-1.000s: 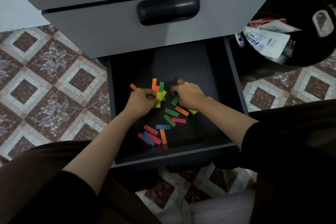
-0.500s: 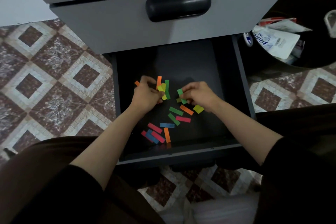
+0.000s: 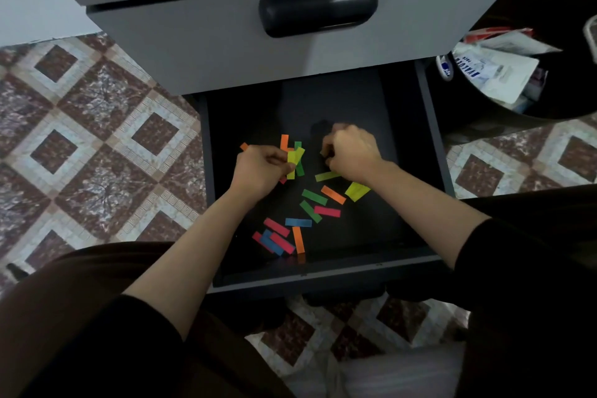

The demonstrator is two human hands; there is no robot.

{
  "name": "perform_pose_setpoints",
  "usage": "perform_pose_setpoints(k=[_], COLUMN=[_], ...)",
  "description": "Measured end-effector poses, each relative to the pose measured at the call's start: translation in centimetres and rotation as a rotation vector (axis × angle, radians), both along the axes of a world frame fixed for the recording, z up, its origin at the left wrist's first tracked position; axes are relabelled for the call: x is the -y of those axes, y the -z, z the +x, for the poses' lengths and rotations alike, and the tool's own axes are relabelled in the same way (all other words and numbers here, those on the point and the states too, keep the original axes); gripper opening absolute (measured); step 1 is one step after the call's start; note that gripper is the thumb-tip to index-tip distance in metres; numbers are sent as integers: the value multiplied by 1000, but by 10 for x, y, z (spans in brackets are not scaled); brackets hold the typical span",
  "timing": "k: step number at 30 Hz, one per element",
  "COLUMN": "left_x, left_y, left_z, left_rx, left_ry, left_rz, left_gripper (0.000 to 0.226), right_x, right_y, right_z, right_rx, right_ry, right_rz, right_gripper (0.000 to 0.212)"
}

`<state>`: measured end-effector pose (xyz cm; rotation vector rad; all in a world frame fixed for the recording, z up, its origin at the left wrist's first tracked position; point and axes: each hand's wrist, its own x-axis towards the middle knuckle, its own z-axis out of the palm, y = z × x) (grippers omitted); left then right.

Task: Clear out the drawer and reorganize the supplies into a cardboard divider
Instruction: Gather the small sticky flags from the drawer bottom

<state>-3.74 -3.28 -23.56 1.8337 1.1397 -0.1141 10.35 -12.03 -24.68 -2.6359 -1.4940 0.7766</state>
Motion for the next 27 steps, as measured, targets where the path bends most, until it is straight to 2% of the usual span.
perform_pose_setpoints(k=[2,12,17,23,27], left_x=[0,5,5,5,5], left_y=[1,1,3,5,7], left_z=[0,1,3,4,6], left_rx=[-2,-34,-31,-16,-18], left_ry=[-5,121,128,120,130], left_rz=[-3,43,23,5,4], left_gripper=[21,24,22,20,17], right_x=[7,23,31,42,47], right_y=[5,13,0,-13,-3], right_z=[-8,-14,14,27,20], right_rx=[-20,-176,-251,-267,-127], right_ry=[-64,94,167,-45,-120], right_rz=[-62,-29,-35,-196,-189], right_gripper=[24,15,22,25,18])
